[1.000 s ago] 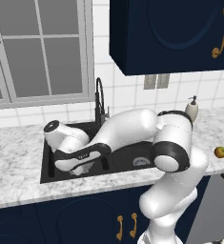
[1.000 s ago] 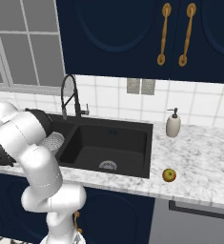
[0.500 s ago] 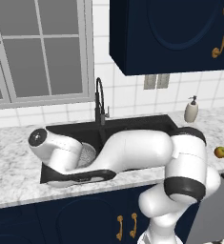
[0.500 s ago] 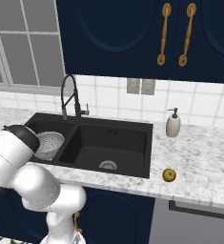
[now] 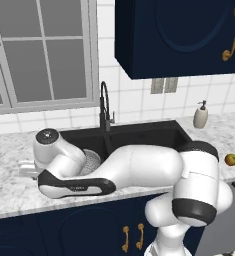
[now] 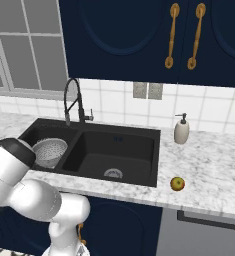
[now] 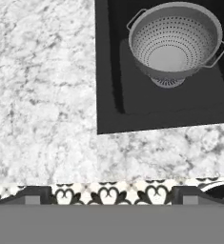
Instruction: Put the colander in the sink, put the apple, orange in the colander, and turn on the sink faucet and pour water over the colander.
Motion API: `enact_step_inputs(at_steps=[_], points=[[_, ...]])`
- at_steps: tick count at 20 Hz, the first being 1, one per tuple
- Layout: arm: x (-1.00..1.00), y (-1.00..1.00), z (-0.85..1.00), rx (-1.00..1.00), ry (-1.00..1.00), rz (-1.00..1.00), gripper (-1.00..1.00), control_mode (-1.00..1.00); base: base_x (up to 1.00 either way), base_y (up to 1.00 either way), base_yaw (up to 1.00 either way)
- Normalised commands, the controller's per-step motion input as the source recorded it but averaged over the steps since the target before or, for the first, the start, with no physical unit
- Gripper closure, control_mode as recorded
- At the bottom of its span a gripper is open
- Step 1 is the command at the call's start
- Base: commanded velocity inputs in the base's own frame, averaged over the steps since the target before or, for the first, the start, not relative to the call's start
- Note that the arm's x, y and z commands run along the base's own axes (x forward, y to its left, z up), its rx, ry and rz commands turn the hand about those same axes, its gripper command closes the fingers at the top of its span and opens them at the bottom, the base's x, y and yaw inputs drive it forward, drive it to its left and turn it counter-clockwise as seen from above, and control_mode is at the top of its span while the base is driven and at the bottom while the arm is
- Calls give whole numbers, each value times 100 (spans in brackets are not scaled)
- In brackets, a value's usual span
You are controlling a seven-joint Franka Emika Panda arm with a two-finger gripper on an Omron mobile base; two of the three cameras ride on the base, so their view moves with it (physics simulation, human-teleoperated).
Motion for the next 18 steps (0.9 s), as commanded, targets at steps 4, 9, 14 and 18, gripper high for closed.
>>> enact_step_inputs(at_steps=[4, 9, 14, 18], points=[[9, 51, 24, 9, 2, 53, -100, -100, 0, 0, 0], [-4, 70, 0, 0, -1, 17, -100, -100, 0, 0, 0], [0, 59, 9, 0, -3, -1, -100, -100, 0, 0, 0], [0, 39, 36, 0, 15, -7, -100, -100, 0, 0, 0]])
